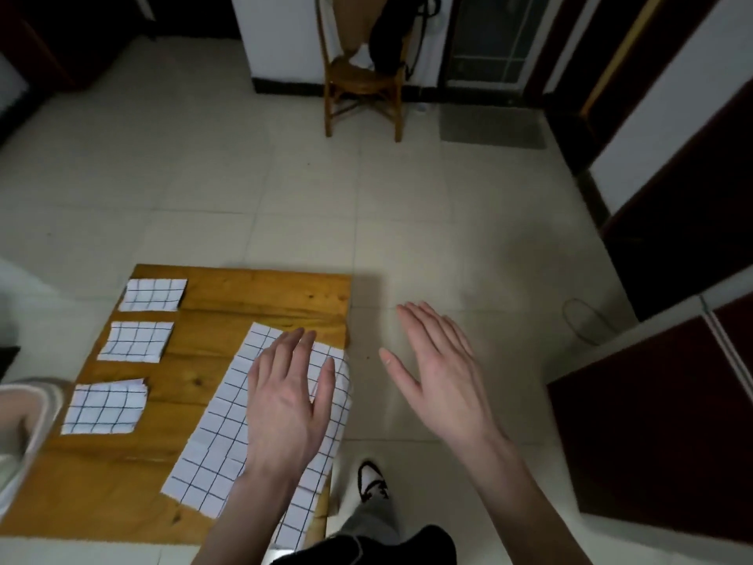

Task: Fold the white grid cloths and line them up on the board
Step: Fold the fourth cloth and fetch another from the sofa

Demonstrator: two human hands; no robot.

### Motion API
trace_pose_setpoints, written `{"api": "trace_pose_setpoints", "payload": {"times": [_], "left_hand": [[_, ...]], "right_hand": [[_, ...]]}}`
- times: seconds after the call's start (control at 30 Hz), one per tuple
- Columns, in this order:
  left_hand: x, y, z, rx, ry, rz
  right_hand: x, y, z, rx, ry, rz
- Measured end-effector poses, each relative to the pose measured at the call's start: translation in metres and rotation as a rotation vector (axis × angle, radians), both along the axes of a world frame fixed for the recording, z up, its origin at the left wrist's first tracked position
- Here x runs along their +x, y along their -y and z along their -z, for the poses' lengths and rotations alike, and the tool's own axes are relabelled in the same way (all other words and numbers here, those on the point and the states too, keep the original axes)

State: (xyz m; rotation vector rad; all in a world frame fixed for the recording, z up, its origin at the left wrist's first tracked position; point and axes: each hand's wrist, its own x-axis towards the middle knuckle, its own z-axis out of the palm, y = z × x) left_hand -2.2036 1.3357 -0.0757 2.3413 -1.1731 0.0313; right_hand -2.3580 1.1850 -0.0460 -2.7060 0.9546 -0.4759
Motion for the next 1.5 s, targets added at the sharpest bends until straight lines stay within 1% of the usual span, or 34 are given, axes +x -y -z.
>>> {"api": "trace_pose_setpoints", "payload": {"times": [0.17,0.33,0.43,0.5,0.63,0.73,0.83,0.97,1.1,1.33,1.5], "left_hand": [[0.036,0.014,0.001,-0.017,0.021,-0.120],[0.055,0.009,0.010,0.006,0.001,-0.267],[0.063,0.007,0.015,0.041,-0.010,-0.348],[0.066,0.005,0.015,0.033,-0.026,-0.423],[0.076,0.001,0.019,0.047,-0.049,-0.581],[0.080,0.003,0.027,0.078,-0.064,-0.699],[0.079,0.013,0.040,0.083,-0.124,-0.831],[0.077,0.028,0.069,0.121,-0.177,-0.959],[0.076,0.036,0.104,0.134,-0.213,-1.089],[0.063,0.033,0.172,0.102,-0.298,-1.271],[0.058,0.022,0.247,0.130,-0.388,-1.310]], "right_hand": [[0.063,0.028,0.003,-0.021,0.064,-0.177],[0.117,0.037,0.014,0.006,0.041,-0.354],[0.146,0.044,0.025,0.026,-0.009,-0.463],[0.165,0.046,0.032,0.036,-0.015,-0.522],[0.204,0.048,0.052,0.061,0.032,-0.616],[0.228,0.050,0.067,0.095,0.008,-0.708],[0.248,0.056,0.081,0.128,-0.038,-0.831],[0.268,0.066,0.109,0.139,-0.087,-1.016],[0.283,0.071,0.144,0.142,-0.134,-1.148],[0.299,0.061,0.217,0.176,-0.294,-1.271],[0.308,0.042,0.277,0.146,-0.319,-1.316]]}}
